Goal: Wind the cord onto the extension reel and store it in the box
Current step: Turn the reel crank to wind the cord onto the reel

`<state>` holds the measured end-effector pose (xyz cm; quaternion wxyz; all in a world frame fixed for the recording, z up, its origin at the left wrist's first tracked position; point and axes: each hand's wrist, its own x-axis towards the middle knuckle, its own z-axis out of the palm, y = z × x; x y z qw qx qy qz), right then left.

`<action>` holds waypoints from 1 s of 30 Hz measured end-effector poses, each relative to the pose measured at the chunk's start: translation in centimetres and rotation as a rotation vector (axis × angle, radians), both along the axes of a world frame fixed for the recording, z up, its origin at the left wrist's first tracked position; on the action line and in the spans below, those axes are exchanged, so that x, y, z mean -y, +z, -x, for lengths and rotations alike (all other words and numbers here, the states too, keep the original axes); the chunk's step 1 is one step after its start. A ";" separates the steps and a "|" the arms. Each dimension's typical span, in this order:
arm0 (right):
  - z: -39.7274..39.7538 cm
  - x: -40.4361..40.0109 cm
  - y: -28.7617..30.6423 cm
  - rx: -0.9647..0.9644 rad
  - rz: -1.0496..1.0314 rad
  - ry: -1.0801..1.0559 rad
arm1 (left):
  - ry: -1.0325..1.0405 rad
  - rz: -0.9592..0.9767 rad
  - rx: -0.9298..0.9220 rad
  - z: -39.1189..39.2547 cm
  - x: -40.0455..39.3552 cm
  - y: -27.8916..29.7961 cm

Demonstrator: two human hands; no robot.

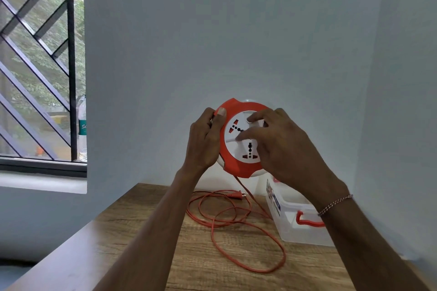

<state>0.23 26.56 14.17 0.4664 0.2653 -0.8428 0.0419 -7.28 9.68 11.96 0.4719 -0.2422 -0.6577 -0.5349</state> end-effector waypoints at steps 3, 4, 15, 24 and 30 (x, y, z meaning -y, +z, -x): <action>-0.2 0.3 -0.3 0.086 -0.127 -0.091 | -0.001 -0.001 0.000 0.1 0.0 0.0; -0.2 0.5 -0.4 0.084 -0.150 -0.123 | 0.001 -0.001 0.003 0.1 0.0 0.0; 1.0 0.1 -1.4 -0.114 0.055 -0.172 | -0.037 -0.028 0.001 0.0 0.1 0.1; 0.5 0.2 -0.6 -0.090 0.163 -0.074 | -0.009 -0.027 0.019 -0.1 0.1 0.1; 0.3 -0.1 -0.1 -0.116 0.010 0.027 | 0.000 -0.027 0.024 -0.1 0.1 0.1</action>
